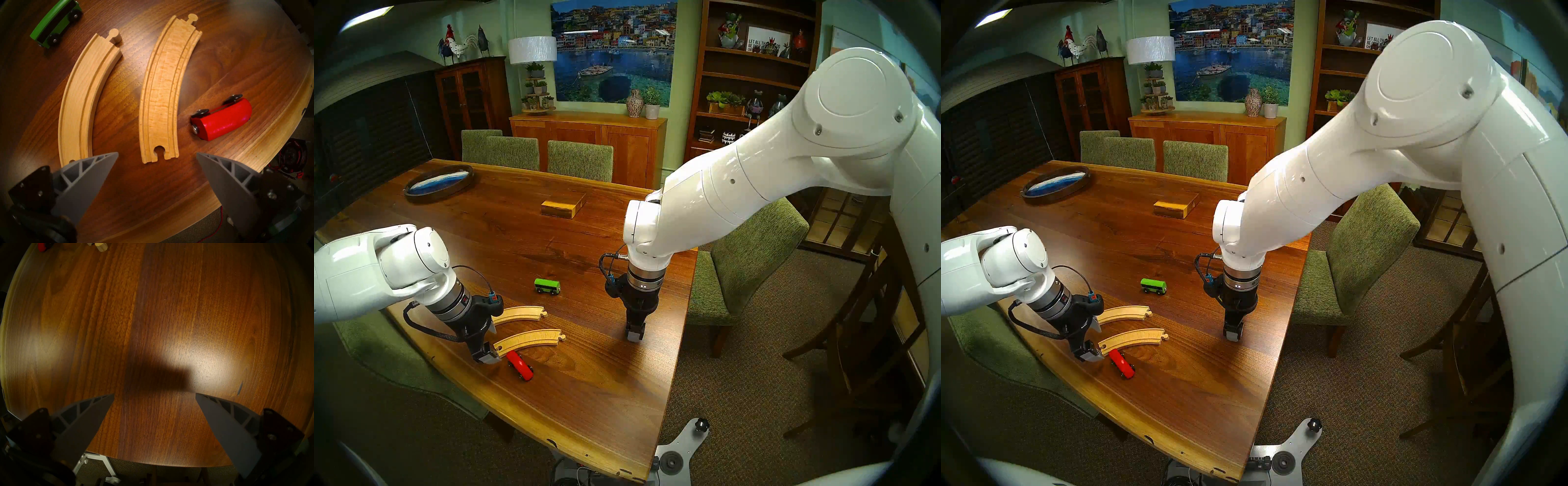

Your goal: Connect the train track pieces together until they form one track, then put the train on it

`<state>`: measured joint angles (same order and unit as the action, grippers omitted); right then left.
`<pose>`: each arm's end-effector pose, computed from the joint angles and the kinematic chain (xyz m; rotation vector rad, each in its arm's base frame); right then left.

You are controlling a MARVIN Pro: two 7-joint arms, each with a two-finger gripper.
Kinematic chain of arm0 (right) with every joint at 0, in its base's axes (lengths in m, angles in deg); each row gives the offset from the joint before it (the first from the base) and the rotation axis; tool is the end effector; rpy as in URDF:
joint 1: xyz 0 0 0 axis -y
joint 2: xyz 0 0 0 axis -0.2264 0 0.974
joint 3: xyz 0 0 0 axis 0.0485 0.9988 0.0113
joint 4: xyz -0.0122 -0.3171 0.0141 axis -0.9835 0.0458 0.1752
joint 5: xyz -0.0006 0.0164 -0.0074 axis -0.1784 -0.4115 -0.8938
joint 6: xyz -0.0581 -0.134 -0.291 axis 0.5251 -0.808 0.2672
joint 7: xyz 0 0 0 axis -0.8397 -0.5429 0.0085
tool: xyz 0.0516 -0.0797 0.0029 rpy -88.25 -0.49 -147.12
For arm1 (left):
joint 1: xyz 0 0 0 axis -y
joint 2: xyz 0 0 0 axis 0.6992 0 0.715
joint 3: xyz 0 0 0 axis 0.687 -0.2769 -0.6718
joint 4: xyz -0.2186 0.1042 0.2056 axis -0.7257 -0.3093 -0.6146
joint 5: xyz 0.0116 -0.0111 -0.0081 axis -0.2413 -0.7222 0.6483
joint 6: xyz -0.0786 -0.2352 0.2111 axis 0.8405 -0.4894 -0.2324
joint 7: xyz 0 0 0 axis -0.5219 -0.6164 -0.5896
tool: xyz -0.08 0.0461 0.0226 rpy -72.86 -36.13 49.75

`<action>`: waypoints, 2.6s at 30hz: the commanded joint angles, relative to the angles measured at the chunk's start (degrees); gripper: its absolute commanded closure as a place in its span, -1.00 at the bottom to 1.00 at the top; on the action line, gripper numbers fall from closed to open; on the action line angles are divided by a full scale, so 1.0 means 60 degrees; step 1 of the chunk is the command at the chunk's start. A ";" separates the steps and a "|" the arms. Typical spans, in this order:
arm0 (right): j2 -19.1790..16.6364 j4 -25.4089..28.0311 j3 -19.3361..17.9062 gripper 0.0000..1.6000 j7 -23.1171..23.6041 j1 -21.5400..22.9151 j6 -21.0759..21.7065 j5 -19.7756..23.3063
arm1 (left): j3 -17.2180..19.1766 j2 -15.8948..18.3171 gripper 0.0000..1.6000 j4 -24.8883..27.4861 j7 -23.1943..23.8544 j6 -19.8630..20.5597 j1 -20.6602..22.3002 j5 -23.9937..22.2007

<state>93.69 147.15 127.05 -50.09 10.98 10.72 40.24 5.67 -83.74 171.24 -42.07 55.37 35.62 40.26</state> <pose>0.4609 0.1791 -0.2104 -2.3856 -1.9661 -0.0472 0.3591 0.1772 -0.2250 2.6343 -1.5396 0.2330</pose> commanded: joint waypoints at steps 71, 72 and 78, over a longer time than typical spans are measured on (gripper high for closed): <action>-0.0050 -0.0047 -0.0071 -1.00 0.0004 0.0196 0.0023 0.0006 | 0.0332 -0.0442 1.00 -0.0522 -0.0901 -0.0113 0.0162 -0.1094; -0.0050 -0.0047 -0.0071 -1.00 0.0004 0.0196 0.0023 0.0006 | 0.0348 -0.0438 1.00 -0.0507 -0.0875 -0.0111 0.0181 -0.1094; -0.0050 -0.0048 -0.0072 -1.00 0.0004 0.0195 0.0023 0.0005 | 0.0455 -0.0465 1.00 -0.0436 -0.0777 -0.0105 0.0281 -0.1049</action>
<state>93.67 147.16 127.03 -50.12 10.93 10.81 40.17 6.31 -86.55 168.04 -47.40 54.67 34.65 33.58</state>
